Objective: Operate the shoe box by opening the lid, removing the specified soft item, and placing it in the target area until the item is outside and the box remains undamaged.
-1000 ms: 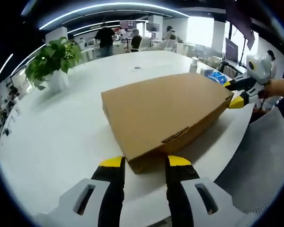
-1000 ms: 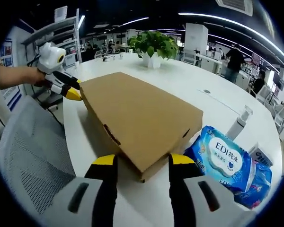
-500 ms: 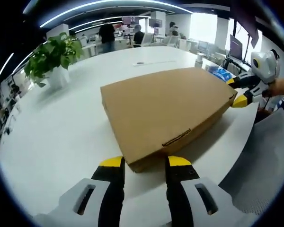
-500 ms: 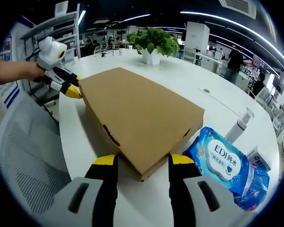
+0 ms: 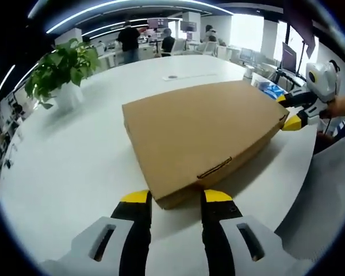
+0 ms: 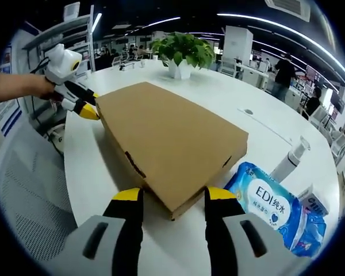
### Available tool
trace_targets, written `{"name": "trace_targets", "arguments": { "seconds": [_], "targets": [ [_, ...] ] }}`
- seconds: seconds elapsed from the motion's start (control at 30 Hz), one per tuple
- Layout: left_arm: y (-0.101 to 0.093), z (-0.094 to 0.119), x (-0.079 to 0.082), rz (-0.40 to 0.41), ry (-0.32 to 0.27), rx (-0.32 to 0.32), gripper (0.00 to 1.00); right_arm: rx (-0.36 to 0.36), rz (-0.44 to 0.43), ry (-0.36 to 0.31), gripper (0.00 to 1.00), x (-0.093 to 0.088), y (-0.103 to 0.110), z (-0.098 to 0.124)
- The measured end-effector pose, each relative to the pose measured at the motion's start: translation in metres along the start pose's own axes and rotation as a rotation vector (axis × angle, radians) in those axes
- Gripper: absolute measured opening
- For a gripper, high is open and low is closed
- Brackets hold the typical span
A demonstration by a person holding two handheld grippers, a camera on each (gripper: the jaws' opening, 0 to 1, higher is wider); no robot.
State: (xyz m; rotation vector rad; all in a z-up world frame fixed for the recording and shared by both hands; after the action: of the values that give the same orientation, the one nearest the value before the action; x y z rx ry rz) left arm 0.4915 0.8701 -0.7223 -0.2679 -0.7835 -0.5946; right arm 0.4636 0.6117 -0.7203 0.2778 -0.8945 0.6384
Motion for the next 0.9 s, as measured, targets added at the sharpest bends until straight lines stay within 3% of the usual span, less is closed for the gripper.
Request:
{"name": "trace_targets", "arguments": {
  "seconds": [0.9],
  "targets": [
    [0.024,-0.036,0.037,0.003,0.005,-0.004,0.32,-0.014,-0.005,-0.003,0.39,0.019,-0.041,-0.027]
  ]
}}
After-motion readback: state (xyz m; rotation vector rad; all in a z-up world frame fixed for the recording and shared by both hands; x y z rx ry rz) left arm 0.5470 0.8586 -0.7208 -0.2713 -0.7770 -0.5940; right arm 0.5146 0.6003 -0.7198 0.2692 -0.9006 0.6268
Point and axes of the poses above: the point that each gripper's makers call its tool centre point, and the gripper's own axes: z roughly backward along the fingers, y roughly to its left, x roughly out of its top, the point moved 2 cm from there along z, roughly backward along the fingers, and after that the axes turned 3 degrees about -y, right-handed, at the moved point
